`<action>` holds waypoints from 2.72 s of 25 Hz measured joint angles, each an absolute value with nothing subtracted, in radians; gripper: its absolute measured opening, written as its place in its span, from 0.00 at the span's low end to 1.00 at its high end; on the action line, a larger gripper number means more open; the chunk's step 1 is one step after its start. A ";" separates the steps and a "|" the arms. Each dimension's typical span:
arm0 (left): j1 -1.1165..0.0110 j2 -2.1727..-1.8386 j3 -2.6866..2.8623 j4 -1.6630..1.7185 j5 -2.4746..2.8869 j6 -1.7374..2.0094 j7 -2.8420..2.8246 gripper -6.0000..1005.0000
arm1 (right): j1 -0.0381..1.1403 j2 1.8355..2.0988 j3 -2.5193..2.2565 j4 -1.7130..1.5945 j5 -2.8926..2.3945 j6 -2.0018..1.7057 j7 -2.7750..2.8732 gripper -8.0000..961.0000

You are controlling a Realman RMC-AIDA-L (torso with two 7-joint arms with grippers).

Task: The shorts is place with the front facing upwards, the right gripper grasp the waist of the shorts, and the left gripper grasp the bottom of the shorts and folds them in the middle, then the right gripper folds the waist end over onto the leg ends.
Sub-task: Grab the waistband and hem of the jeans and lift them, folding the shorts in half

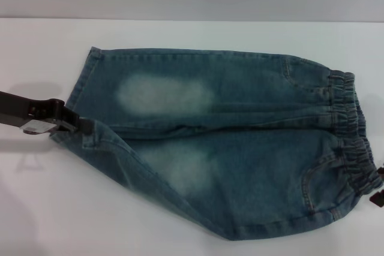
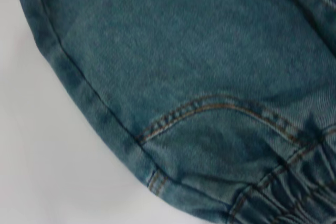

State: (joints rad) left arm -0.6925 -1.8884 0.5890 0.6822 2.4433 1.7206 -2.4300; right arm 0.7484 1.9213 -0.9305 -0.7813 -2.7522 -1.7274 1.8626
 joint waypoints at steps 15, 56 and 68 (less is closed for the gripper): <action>-0.684 -1.885 0.589 0.677 2.432 1.719 -2.417 0.02 | 0.736 1.939 -0.934 -0.801 -2.679 -1.744 1.826 0.62; -0.696 -1.932 0.470 0.679 2.293 1.236 -2.358 0.02 | 0.464 2.040 -0.580 -0.697 -1.987 -1.290 1.712 0.01; -0.717 -2.019 0.560 0.672 2.290 1.002 -2.288 0.02 | 0.529 2.063 -0.576 -0.491 -1.809 -1.032 1.498 0.02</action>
